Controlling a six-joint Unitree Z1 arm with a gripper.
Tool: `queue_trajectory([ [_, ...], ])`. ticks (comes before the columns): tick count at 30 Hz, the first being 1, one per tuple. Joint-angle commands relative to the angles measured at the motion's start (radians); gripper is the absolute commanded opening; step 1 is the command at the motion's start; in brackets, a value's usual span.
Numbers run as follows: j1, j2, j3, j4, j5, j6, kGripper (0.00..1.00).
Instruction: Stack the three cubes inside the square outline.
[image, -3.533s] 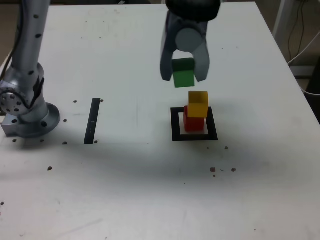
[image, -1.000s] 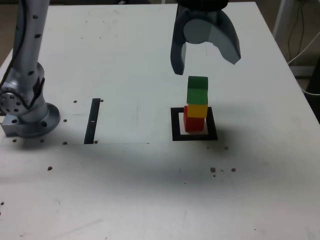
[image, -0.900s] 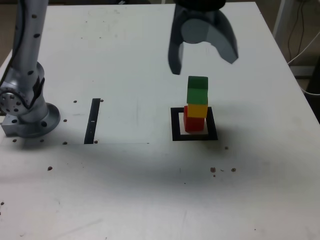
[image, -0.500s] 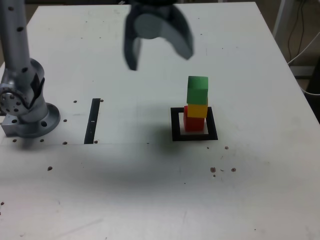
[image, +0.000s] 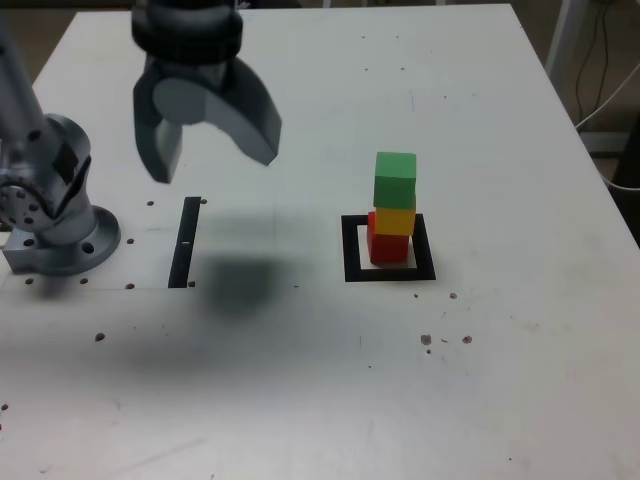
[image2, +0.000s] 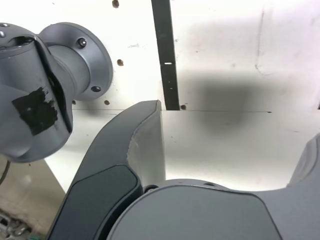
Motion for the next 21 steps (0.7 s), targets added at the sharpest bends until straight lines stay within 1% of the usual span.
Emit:
queue_trajectory([
  [1, -0.001, -0.017, 0.043, -0.019, -0.005, -0.002, 0.99],
  [11, -0.001, -0.053, 0.252, -0.157, -0.013, -0.003, 0.99],
  [21, -0.001, -0.029, 0.376, -0.312, -0.014, -0.003, 0.99],
])
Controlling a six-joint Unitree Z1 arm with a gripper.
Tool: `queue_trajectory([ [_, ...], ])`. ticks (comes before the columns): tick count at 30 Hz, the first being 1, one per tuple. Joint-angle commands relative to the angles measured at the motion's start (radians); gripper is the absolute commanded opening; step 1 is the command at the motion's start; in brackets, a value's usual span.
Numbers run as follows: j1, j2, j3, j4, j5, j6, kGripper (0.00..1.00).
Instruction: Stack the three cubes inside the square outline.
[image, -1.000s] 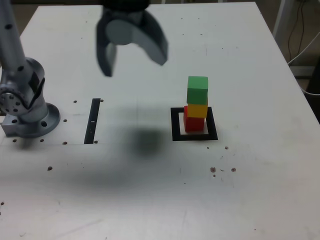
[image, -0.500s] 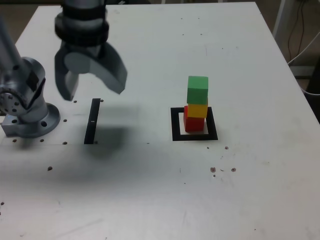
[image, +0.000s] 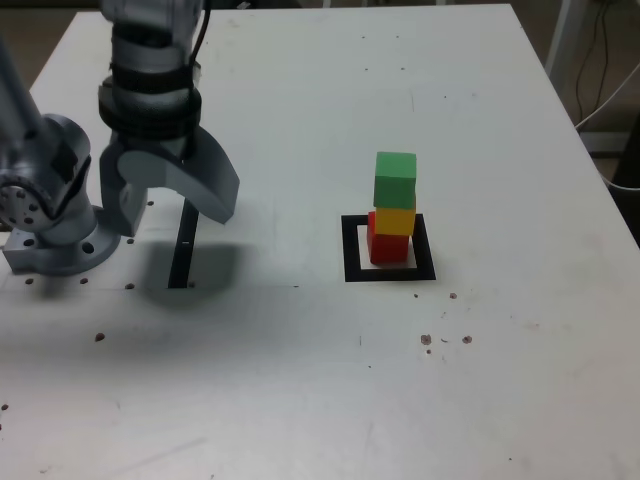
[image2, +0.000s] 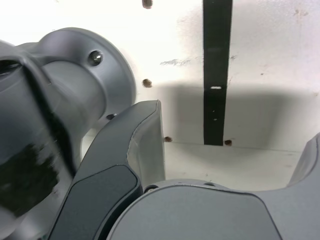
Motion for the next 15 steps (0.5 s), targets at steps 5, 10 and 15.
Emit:
queue_trajectory([
  [5, -0.001, 0.04, 0.063, -0.103, 0.0, -0.001, 0.99],
  [10, -0.001, 0.049, 0.082, -0.137, 0.0, -0.001, 0.99],
  [15, 0.001, 0.047, 0.089, -0.141, 0.004, -0.001, 0.99],
])
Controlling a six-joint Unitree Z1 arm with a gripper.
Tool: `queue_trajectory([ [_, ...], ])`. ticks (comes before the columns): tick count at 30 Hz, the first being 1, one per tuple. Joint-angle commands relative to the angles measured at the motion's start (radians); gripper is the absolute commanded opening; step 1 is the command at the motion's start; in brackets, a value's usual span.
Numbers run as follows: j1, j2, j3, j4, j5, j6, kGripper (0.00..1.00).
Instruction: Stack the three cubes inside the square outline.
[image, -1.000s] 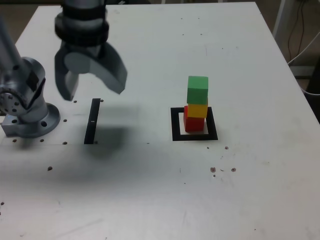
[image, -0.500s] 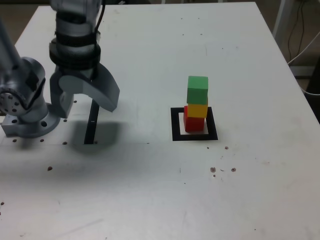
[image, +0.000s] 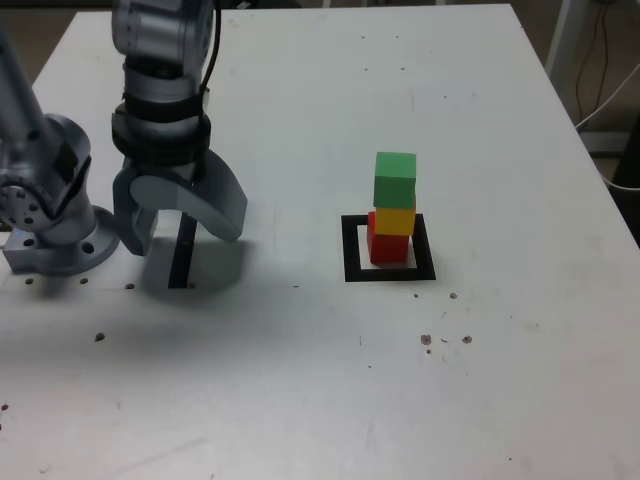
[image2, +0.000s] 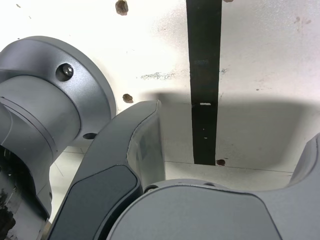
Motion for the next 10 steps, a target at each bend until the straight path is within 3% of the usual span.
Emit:
queue_trajectory([
  [1, 0.002, -0.001, 0.005, -0.001, 0.004, -0.001, 0.99],
  [10, 0.002, -0.012, 0.003, -0.002, 0.028, -0.007, 1.0],
])
